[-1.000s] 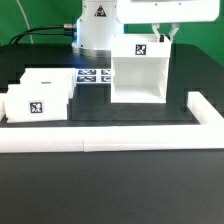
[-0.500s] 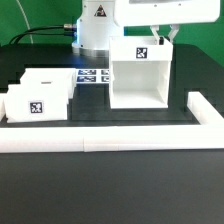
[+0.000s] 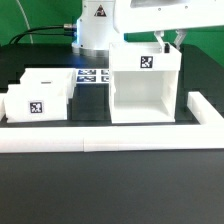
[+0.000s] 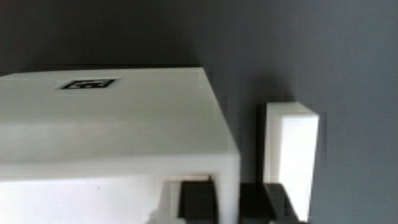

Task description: Assemble drawer

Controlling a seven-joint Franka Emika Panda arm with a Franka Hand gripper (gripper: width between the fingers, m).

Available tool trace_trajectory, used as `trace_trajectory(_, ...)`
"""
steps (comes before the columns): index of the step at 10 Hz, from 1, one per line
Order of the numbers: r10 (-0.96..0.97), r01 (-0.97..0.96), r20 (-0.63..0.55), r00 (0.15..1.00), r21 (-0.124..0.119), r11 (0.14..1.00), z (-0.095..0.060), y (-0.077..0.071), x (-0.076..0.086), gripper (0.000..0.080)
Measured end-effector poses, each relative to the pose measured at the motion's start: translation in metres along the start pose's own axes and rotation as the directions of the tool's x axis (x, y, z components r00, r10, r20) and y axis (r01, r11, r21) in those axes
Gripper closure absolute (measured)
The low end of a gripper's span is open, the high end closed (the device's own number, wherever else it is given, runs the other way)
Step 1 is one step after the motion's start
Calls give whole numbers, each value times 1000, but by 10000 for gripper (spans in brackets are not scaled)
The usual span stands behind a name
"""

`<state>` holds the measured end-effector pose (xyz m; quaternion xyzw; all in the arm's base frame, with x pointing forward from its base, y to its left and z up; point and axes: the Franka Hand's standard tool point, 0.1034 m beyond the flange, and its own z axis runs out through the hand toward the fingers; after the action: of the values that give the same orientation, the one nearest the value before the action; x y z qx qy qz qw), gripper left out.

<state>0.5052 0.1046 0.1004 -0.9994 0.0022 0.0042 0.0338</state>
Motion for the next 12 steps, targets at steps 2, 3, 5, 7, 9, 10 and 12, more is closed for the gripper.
trace_trajectory(2,1,-1,-21,1000,7,1000,0,-3,17,761)
trace_trajectory(3,3,-3,-27,1000,9,1000,0,-4,25,761)
trace_trajectory(5,7,-7,-47,999,16,1000,-1,-6,45,761)
trace_trajectory(7,13,-12,-53,999,18,1000,-2,-6,48,761)
trace_trajectory(9,23,-22,-54,998,19,1000,-3,-7,49,761)
trace_trajectory(10,50,-49,-53,997,22,999,-3,-7,49,761)
trace_trajectory(12,159,-158,-51,986,33,987,-3,-9,49,761)
